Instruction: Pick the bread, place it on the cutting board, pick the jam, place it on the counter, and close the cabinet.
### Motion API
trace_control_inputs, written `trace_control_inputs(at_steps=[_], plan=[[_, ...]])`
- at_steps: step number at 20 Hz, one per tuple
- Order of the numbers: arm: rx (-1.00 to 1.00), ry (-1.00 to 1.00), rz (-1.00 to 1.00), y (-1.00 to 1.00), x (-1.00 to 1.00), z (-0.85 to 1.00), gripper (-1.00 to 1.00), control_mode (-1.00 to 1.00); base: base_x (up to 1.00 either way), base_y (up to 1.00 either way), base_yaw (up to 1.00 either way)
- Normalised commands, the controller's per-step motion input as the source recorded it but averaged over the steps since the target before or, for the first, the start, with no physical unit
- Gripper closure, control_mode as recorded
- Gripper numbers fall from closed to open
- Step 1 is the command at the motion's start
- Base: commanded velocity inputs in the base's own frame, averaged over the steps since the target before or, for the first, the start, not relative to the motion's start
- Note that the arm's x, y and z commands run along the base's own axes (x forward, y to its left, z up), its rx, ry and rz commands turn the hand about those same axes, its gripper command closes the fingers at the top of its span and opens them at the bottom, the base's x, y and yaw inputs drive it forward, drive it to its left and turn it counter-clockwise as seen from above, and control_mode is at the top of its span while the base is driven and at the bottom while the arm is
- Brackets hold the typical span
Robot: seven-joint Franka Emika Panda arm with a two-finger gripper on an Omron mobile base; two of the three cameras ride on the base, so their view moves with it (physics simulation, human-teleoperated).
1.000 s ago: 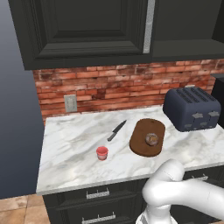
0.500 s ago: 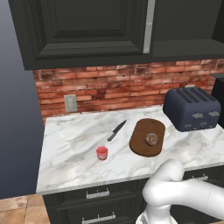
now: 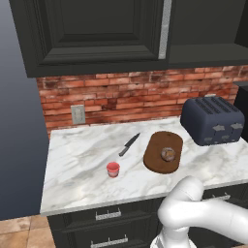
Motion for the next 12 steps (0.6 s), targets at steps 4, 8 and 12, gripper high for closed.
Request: trace_control_inputs(at_steps=[4,8,12], plan=[[0.00,-0.06,0.04,0.22,0.32,0.00,-1.00,-1.00,0.00,0.00,0.00],[0.00,-0.06,0.03,0.30,0.25,0.00,-1.00,-1.00,0.00,0.00,0.00],[0.00,-0.07,0.02,0.36,0.25,0.00,-1.00,-1.00,0.00,0.00,0.00]])
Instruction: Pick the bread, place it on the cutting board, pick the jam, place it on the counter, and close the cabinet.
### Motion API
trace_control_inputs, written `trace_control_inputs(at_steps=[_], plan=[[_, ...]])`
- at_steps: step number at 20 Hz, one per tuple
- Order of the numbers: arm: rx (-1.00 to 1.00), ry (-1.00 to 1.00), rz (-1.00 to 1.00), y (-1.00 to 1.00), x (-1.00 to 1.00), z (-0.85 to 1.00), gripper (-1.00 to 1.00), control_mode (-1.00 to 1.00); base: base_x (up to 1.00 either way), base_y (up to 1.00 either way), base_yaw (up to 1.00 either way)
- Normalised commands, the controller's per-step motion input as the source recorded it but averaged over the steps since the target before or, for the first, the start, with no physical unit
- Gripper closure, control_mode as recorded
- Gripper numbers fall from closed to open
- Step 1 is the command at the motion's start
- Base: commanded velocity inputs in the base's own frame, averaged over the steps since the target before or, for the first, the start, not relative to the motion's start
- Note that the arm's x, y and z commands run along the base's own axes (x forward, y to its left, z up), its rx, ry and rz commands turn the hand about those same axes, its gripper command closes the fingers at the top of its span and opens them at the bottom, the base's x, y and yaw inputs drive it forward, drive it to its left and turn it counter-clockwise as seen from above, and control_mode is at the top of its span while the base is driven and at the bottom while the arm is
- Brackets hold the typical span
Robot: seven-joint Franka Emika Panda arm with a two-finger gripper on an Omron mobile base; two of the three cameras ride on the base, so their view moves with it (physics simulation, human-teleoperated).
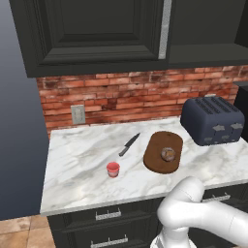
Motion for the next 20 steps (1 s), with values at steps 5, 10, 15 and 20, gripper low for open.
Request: trace_control_inputs(at_steps=[5,10,15,20], plan=[[0.00,-0.05,0.02,0.35,0.30,0.00,-1.00,-1.00,0.00,0.00,0.00],[0.00,-0.03,0.00,0.29,0.40,0.00,-1.00,-1.00,0.00,0.00,0.00],[0.00,-0.03,0.01,0.28,0.44,0.00,-1.00,-1.00,0.00,0.00,0.00],[0.00,-0.03,0.02,0.27,0.44,0.00,-1.00,-1.00,0.00,0.00,0.00]])
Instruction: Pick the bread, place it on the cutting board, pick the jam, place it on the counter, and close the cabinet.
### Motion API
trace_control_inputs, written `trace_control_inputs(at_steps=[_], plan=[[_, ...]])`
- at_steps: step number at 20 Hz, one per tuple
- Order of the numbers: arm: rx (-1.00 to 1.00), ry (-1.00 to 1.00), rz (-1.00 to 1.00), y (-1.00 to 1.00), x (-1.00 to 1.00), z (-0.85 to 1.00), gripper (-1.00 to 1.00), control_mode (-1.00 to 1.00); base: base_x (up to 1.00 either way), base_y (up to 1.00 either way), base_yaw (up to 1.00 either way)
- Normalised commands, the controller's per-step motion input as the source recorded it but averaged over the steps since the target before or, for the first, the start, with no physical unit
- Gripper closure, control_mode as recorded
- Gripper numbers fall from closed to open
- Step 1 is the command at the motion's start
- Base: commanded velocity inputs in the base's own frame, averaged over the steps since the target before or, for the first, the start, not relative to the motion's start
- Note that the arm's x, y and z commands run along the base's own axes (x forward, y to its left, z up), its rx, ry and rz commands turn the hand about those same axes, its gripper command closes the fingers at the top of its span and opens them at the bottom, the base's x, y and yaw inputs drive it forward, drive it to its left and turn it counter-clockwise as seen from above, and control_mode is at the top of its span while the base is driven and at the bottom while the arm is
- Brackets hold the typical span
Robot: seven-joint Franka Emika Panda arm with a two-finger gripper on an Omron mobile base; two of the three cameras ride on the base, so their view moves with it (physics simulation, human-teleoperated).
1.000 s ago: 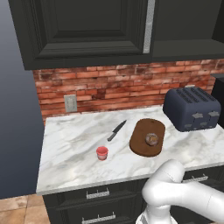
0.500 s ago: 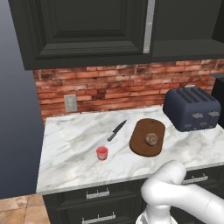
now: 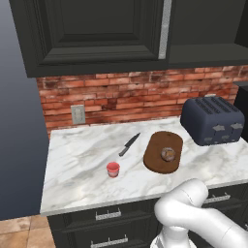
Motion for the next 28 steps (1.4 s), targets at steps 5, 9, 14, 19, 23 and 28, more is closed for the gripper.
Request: trace_control_inputs(at_steps=[5,9,14,19,23,28], plan=[[0.00,-0.01,0.02,0.31,0.52,0.00,-1.00,-1.00,0.00,0.00,0.00],[0.00,-0.01,0.02,0.29,0.52,0.00,-1.00,-1.00,0.00,0.00,0.00],[0.00,0.00,0.02,0.30,0.61,0.00,-1.00,-1.00,0.00,0.00,0.00],[0.00,0.00,0.02,0.30,0.56,0.00,-1.00,-1.00,0.00,0.00,0.00],[0.00,0.00,0.02,0.33,0.55,0.00,-1.00,-1.00,0.00,0.00,0.00],[0.00,0.00,0.00,0.26,0.51,0.00,-1.00,-1.00,0.00,0.00,0.00]])
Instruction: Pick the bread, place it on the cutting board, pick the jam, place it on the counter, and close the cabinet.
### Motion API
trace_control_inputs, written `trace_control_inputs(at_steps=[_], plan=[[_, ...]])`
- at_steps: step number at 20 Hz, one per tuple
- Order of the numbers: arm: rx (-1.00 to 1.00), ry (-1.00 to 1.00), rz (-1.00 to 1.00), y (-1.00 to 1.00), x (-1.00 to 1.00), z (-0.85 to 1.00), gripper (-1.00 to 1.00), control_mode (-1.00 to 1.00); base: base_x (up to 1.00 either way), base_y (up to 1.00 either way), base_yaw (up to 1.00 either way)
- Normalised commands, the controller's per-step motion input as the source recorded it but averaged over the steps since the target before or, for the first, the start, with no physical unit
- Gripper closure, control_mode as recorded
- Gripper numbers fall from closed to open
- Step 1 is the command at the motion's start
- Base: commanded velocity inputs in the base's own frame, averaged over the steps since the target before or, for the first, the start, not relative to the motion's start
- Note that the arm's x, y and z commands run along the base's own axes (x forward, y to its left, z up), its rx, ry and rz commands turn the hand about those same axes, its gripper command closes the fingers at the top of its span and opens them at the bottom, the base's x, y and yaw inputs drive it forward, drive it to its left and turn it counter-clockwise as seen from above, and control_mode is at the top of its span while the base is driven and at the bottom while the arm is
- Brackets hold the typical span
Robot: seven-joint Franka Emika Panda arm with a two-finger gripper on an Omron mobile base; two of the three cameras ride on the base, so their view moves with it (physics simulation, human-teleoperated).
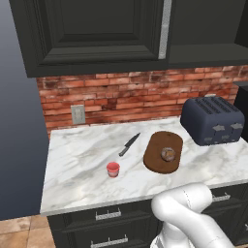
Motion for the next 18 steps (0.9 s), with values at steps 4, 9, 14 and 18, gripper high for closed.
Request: trace_control_inputs(at_steps=[4,9,14,18], plan=[[0.00,0.00,0.00,0.24,0.50,0.00,-1.00,-1.00,0.00,0.00,0.00],[0.00,0.00,0.00,0.24,0.48,0.00,-1.00,-1.00,0.00,0.00,0.00],[0.01,0.00,0.00,0.11,0.51,0.00,-1.00,-1.00,0.00,0.00,0.00],[0.00,0.00,0.00,0.00,0.54,0.00,-1.00,-1.00,0.00,0.00,0.00]])
